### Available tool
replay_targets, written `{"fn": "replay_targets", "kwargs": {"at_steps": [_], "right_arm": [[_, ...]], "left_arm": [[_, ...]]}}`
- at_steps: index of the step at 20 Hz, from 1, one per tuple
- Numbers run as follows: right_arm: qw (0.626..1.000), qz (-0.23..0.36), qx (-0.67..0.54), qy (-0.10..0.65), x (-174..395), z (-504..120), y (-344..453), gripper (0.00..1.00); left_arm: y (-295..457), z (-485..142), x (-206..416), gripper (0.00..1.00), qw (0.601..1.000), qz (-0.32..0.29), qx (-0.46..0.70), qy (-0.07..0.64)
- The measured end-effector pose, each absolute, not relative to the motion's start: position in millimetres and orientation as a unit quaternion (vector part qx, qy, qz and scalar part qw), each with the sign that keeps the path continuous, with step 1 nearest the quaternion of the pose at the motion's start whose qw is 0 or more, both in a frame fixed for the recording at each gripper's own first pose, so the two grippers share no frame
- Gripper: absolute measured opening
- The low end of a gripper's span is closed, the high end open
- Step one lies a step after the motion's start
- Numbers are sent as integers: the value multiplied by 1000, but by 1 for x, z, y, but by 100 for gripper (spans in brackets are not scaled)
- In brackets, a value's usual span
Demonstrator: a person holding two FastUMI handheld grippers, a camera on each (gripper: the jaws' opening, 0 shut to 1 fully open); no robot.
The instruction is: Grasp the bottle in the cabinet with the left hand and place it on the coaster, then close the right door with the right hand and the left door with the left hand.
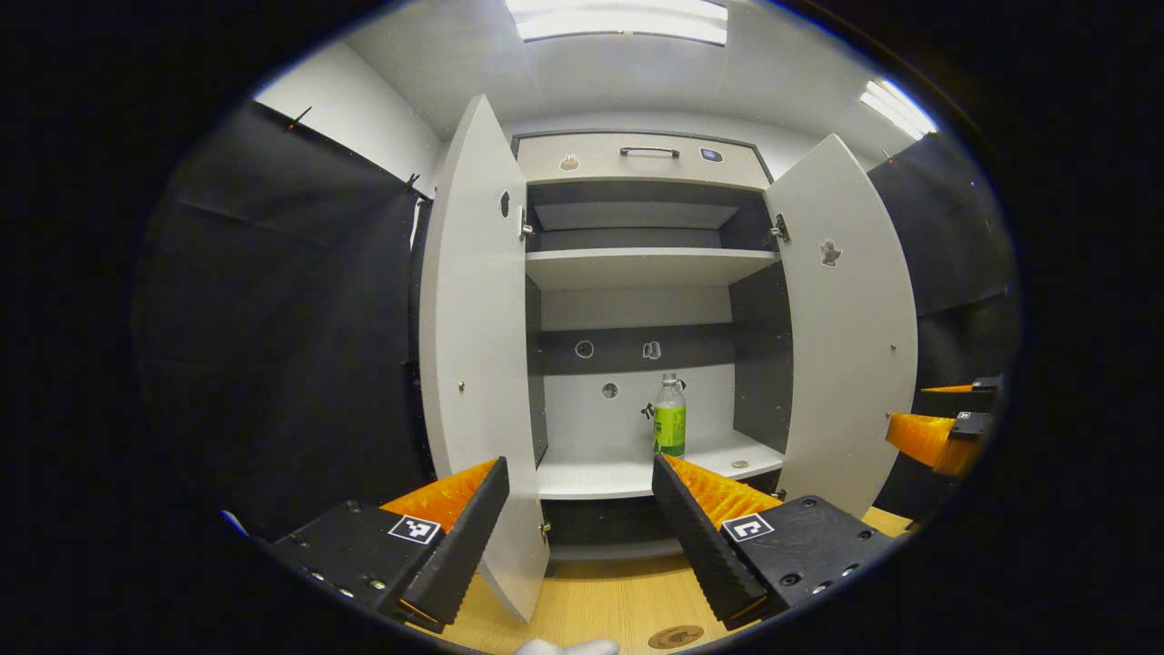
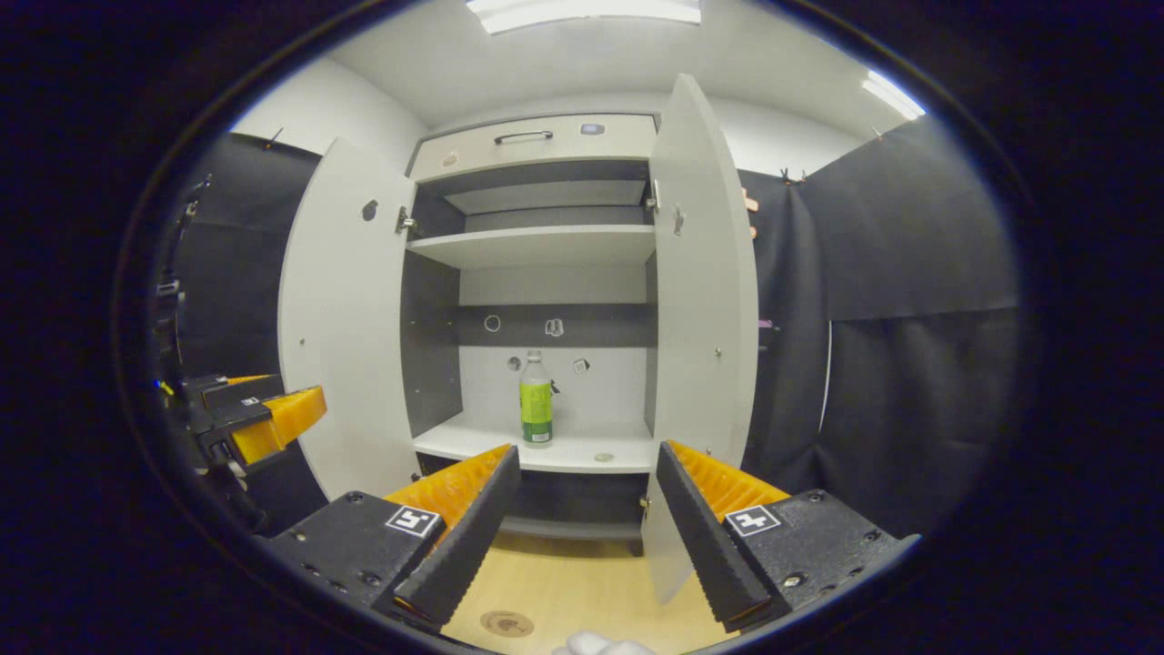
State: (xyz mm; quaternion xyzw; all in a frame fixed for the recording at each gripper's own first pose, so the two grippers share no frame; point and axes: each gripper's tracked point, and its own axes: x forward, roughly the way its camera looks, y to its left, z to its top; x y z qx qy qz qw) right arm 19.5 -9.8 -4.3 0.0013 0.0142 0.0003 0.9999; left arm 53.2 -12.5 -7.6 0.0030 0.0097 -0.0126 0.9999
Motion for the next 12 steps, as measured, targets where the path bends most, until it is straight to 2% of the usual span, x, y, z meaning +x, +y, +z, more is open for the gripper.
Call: {"fn": "replay_targets", "kwargs": {"at_steps": [12], "right_arm": [[999,-30,-4,40,34,-3,-15,99]], "left_arm": [[-94,-4,229,96,996,-77,-26,-38]]}}
